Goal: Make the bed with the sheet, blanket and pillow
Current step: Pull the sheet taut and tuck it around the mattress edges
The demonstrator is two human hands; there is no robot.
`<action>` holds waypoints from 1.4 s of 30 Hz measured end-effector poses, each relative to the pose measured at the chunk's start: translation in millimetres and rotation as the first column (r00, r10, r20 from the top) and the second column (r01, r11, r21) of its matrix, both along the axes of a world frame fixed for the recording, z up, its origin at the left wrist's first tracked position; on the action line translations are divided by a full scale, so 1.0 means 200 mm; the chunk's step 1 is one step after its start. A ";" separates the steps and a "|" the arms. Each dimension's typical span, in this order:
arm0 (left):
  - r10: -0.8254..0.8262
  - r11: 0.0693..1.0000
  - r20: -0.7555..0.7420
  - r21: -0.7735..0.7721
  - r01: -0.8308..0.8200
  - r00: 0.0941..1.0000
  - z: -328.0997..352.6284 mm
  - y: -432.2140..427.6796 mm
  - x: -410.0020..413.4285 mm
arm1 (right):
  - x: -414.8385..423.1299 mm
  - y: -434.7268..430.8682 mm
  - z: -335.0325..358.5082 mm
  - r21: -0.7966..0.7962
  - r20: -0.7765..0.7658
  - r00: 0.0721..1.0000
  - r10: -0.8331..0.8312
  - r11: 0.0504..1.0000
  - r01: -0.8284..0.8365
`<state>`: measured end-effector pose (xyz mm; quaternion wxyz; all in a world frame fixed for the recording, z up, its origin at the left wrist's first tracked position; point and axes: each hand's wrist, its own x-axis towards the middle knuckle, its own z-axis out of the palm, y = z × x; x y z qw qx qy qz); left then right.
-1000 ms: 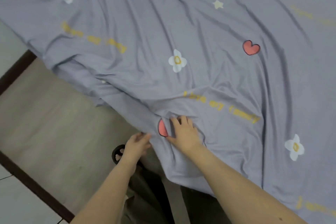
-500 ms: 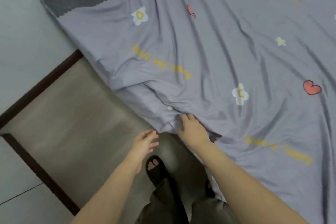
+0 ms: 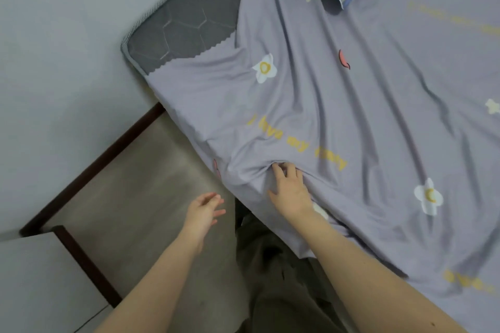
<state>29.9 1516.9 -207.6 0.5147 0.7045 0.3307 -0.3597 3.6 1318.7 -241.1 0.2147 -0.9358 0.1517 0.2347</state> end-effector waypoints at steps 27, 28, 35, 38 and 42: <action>-0.779 0.505 0.031 0.624 0.596 0.627 -0.20 0.08 1.90 | 0.99 0.13 -0.09 0.210 -0.220 0.880 -0.421 0.861 0.464; -0.773 0.497 0.015 0.635 0.591 0.634 -0.21 0.08 1.93 | 1.00 0.15 -0.09 0.199 -0.221 0.867 -0.446 0.850 0.488; -0.716 0.693 0.068 0.192 0.695 0.695 -0.19 0.18 2.05 | 1.04 0.36 -0.07 0.229 -0.135 0.747 -0.651 0.713 0.663; -0.607 0.794 0.218 0.158 0.586 0.764 -0.13 0.33 2.07 | 1.04 0.46 -0.07 0.219 -0.081 0.710 -0.700 0.682 0.698; -0.646 0.761 0.268 0.296 0.577 0.715 -0.08 0.60 2.09 | 1.05 0.57 -0.07 0.099 -0.086 0.746 -0.660 0.740 0.666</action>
